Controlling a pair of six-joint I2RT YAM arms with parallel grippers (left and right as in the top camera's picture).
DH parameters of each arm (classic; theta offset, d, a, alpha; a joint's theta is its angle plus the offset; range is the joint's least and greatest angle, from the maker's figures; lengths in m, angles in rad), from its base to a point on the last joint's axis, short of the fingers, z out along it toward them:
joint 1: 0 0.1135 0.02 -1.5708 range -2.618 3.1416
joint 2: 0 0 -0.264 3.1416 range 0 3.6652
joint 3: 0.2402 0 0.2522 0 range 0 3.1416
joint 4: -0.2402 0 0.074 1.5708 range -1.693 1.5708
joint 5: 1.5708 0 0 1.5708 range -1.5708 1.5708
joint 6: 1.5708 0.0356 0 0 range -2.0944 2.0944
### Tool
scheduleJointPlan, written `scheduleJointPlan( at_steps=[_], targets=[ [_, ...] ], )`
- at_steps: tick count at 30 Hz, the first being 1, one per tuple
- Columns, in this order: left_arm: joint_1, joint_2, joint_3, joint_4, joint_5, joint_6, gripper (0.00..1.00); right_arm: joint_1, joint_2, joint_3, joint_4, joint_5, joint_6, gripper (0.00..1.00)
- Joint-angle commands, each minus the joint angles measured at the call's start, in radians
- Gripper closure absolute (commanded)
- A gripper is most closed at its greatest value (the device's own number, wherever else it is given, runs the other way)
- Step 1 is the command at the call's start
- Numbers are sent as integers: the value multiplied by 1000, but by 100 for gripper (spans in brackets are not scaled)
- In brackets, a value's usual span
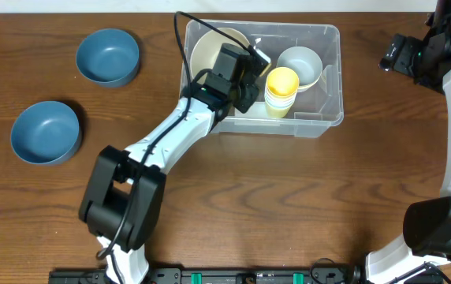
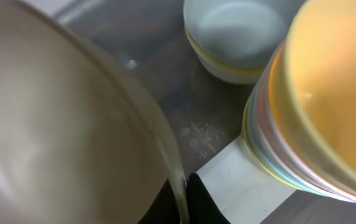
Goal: Pack container
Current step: 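Lower the cream bowl into the bin's left side and release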
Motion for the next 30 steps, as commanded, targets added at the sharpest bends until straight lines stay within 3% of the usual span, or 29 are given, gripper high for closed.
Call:
scheduleJointPlan(
  at_steps=[1,14,19,27,30],
  targets=[
    [-2,19,21,12,-5,9,94,-2,-17,14,0,16,-8,1],
    [-2,20,21,45,-5,9,92,-2,-17,14,0,17,-8,1],
    [-2,20,21,20,-5,9,83,-2,-17,14,0,16,-8,1],
    [-2,20,21,-7,-6,9,83,-2,-17,14,0,16,-8,1],
    [-2,19,21,-2,-18,9,74,-2,-17,14,0,16,-8,1]
  ],
)
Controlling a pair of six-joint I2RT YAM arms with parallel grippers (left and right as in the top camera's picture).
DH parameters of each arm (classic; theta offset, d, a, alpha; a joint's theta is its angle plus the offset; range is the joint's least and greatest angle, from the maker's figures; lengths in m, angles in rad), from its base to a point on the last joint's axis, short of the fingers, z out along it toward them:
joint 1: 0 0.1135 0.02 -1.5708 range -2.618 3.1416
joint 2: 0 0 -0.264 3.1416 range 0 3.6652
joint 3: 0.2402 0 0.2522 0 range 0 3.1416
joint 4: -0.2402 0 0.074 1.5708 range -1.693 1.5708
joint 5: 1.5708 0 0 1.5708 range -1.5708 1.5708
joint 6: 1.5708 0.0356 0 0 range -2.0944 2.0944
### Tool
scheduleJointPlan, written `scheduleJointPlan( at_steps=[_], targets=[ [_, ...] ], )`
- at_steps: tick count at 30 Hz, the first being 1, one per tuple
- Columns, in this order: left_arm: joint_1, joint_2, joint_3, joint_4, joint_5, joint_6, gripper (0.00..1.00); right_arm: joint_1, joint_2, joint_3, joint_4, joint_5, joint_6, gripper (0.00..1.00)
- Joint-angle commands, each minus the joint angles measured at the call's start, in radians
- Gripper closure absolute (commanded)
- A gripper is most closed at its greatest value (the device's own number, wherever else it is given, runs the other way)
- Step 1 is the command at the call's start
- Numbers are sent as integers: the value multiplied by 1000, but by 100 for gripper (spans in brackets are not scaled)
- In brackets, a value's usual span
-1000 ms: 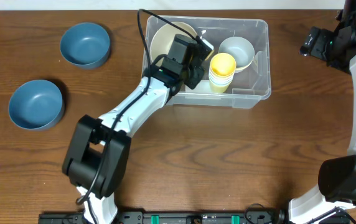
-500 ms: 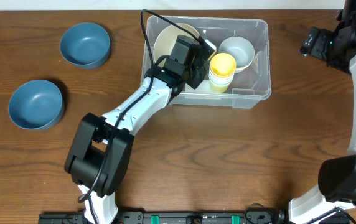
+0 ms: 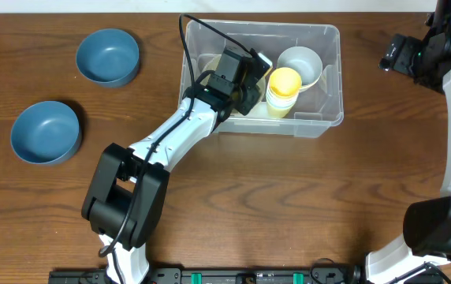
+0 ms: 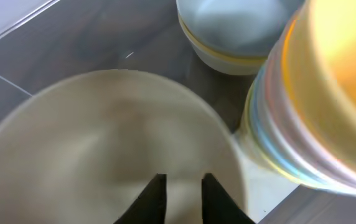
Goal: Pack container
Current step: 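Lower the cream bowl into the bin's left side and release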
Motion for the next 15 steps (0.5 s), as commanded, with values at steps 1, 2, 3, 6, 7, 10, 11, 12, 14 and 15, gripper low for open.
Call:
scheduleJointPlan(
  at_steps=[1,2,3,6,7,10,11,12,14,15],
  targets=[
    [5,0,21,2,-27,6,72,-2,-17,14,0,16,-8,1],
    [5,-5,21,3,-36,6,71,-2,-17,14,0,16,-8,1],
    [5,-15,21,5,-44,6,69,-2,-17,14,0,17,-8,1],
    [5,-58,21,13,-80,6,65,-2,-17,14,0,17,-8,1],
    [5,-73,21,18,-95,6,64,-2,-17,14,0,16,-8,1],
    [9,-131,21,25,-146,6,64,-2,-17,14,0,16,-8,1],
    [11,-147,21,24,-155,5,64,-2,-17,14,0,16,-8,1],
    [17,-172,21,21,-166,5,64,-2,-17,14,0,16,-8,1],
    [29,-220,21,3,-187,-2,63,-2,-17,14,0,17,-8,1],
    [38,-248,21,-12,-208,-16,62,-2,-17,14,0,17,-8,1]
  ],
)
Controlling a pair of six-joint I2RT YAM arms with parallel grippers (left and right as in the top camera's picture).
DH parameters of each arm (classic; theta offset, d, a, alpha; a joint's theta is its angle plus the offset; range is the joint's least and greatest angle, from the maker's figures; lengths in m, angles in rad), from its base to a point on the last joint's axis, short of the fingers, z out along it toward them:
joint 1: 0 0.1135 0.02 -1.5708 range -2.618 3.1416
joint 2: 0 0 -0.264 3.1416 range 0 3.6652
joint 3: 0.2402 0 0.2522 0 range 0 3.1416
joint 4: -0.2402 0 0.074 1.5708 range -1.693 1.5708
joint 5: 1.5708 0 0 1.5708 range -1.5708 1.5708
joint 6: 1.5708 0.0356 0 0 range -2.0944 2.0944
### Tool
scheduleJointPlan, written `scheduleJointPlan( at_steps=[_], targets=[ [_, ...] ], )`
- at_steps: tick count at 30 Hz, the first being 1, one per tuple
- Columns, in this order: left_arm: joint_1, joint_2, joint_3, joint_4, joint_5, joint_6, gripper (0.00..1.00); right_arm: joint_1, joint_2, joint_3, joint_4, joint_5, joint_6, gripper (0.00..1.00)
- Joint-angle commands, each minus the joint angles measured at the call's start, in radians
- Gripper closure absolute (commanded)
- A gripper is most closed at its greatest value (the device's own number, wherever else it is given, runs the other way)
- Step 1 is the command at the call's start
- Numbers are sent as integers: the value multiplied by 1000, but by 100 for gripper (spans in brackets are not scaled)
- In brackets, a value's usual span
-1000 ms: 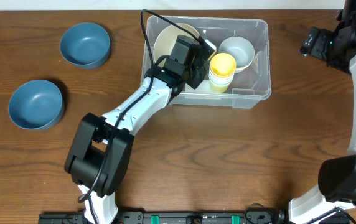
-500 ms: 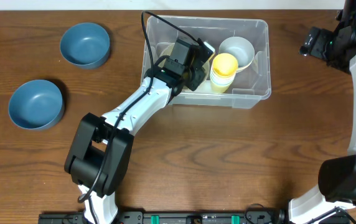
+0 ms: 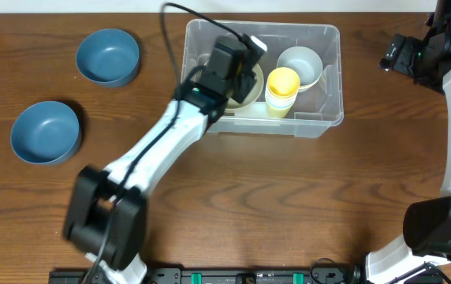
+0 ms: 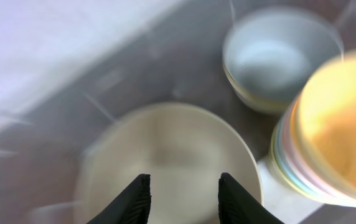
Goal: Pack container
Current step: 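Lower the cream bowl into the bin's left side and release, then move the left gripper back to the dark-blue bowl, then grasp the lower dark-blue bowl's rim with the left gripper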
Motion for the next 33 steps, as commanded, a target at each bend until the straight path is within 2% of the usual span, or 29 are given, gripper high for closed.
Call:
scheduleJointPlan(
  at_steps=[1,6,9,12,17,19,24,33],
  targets=[
    [34,-113,21,-37,-101,-26,60,-2,-17,14,0,16,-8,1],
    [130,-247,21,-179,-241,-63,50,-2,-17,14,0,16,-8,1],
    [238,-286,21,-272,-296,-63,41,-2,-17,14,0,16,-8,1],
    [356,-282,20,-362,-303,-71,41,-2,-17,14,0,17,-8,1],
    [560,-222,18,-470,-296,-193,41,-2,-17,14,0,16,-8,1],
    [619,-186,16,-493,-267,-200,41,-2,-17,14,0,16,-8,1],
    [691,-75,16,-517,-238,-200,41,-2,-17,14,0,16,-8,1],
    [743,76,16,-549,-243,-201,40,-2,-17,14,0,16,-8,1]
  ],
)
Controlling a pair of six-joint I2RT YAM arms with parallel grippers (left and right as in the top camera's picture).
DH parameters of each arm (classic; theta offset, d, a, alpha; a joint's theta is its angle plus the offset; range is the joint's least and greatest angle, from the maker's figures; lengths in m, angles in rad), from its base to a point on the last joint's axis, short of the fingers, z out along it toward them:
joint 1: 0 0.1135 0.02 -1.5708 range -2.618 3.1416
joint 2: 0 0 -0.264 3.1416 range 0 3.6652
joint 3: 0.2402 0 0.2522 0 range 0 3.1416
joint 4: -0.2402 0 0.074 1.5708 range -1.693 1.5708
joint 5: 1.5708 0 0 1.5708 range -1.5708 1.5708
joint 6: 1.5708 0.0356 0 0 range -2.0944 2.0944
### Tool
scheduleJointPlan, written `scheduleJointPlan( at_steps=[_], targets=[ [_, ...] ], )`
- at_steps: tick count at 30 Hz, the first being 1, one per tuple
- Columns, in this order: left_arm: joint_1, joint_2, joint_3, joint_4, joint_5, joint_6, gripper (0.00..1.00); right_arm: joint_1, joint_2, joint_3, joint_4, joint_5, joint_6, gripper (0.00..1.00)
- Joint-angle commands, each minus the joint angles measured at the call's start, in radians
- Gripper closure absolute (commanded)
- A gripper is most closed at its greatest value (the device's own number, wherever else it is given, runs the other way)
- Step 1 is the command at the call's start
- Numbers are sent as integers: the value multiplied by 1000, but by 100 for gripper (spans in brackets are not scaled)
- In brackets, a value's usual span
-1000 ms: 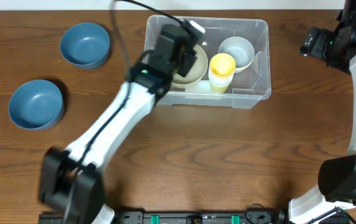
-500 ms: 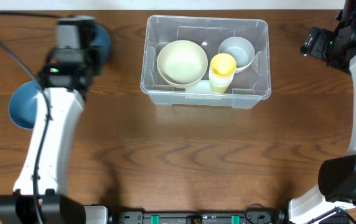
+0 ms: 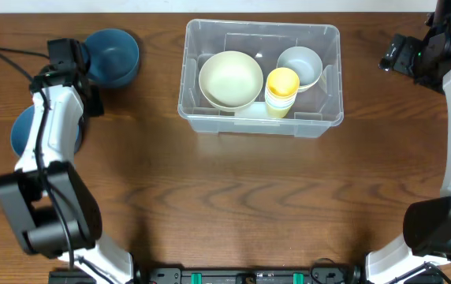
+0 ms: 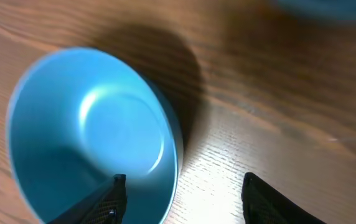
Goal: Pack container
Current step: 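Grasp the lower dark-blue bowl's rim with the left gripper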
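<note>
The clear plastic container [image 3: 320, 118] holds a cream bowl [image 3: 230, 79], a stack of yellow cups [image 3: 281, 88] and a pale bowl [image 3: 300, 65]. Two blue bowls stand on the table at the left. One is far back [image 3: 115, 54]. The nearer one [image 3: 28, 134] [image 4: 84, 137] is partly hidden under my left arm. My left gripper [image 3: 82, 114] [image 4: 184, 186] is open wide over the nearer bowl's right rim, one finger over its inside and the other over bare wood. My right gripper [image 3: 393, 55] is raised at the far right, and its jaws are not discernible.
The brown wooden table [image 3: 249, 197] stretches in front of the container. The rim of the far blue bowl [image 4: 327, 5] shows at the top of the left wrist view. My right arm runs down the right edge.
My left gripper was open above the cream bowl inside the container. Now it is at the table's left side, open over the nearer blue bowl's rim. The cream bowl stays in the container.
My left gripper was shut on the rim of the cream bowl, which was tilted inside the container. Then the bowl lay flat with the jaws slightly parted, then the gripper was higher and wider open. Now it is over the nearer blue bowl.
</note>
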Motion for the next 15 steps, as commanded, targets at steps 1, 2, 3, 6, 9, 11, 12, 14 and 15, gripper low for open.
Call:
scheduleJointPlan(
  at_steps=[1,2,3,6,9,11,12,14,15],
  targets=[
    [23,26,6,-12,4,-13,40,-2,-17,14,0,16,-8,1],
    [31,29,6,-14,-1,-14,40,-2,-17,14,0,17,-8,1],
    [39,29,6,-14,-5,-24,40,-2,-17,14,0,16,-8,1],
    [63,29,6,-15,-6,-61,40,-2,-17,14,0,17,-8,1],
    [86,31,-7,3,4,-99,40,-2,-17,14,0,17,-8,1],
    [96,38,-16,22,37,-99,41,-2,-17,14,0,16,-8,1],
    [99,44,-18,24,51,-99,41,-2,-17,14,0,16,-8,1],
    [100,58,-18,24,61,-99,42,-2,-17,14,0,17,-8,1],
    [99,66,-18,27,63,-99,42,-2,-17,14,0,17,-8,1]
  ],
)
